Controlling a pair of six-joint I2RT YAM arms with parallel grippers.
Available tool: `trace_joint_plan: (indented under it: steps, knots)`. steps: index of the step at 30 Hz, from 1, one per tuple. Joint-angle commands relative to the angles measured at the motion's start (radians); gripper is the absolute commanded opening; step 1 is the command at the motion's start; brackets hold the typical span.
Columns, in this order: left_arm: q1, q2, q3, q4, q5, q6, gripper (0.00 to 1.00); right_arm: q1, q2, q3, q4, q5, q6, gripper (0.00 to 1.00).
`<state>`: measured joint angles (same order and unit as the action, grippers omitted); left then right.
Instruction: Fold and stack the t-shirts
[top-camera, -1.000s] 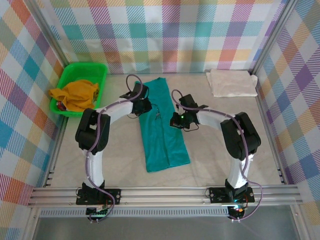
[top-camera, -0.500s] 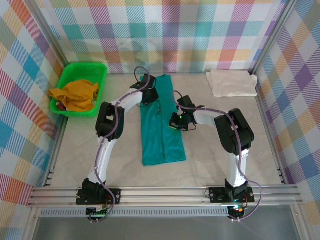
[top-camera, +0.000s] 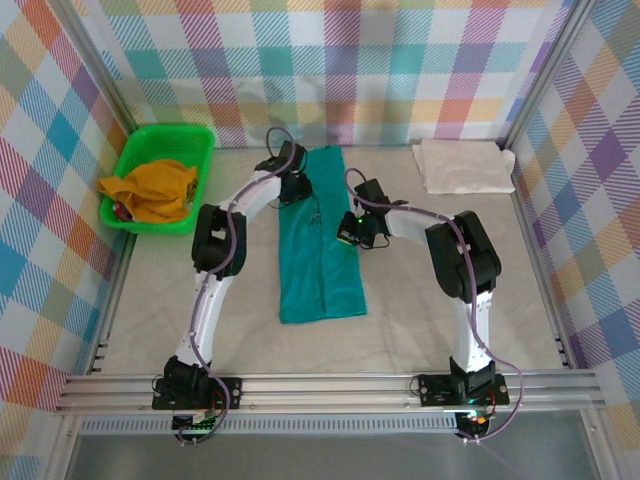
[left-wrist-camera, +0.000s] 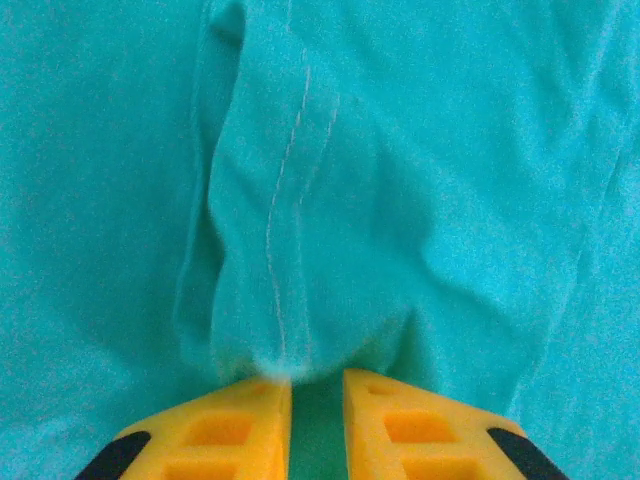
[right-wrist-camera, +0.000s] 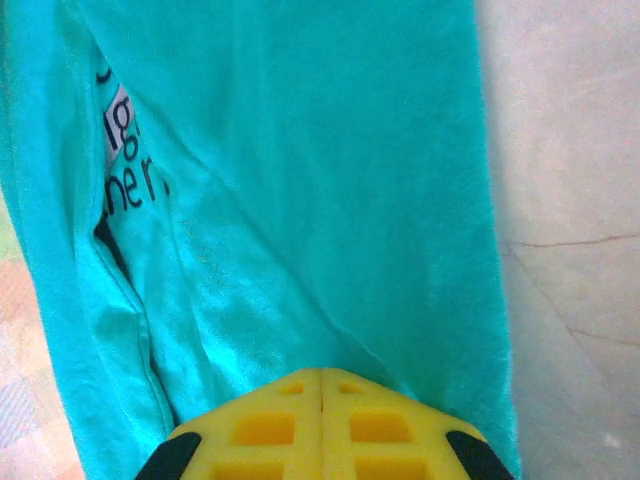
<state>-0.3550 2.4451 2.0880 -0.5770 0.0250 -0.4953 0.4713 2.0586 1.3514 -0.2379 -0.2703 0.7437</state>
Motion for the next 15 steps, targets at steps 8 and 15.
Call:
trace_joint_plan:
  steps: [8,15]
  knots:
    - [-0.038,-0.836,-0.908,0.274,0.005,-0.071,0.35,-0.002,-0.462,-0.348,0.023,-0.099,-0.07,0.18]
    - [-0.131,-1.223,-1.345,0.224,0.134,-0.161,0.41,-0.002,-0.689,-0.675,0.019,-0.225,-0.098,0.28]
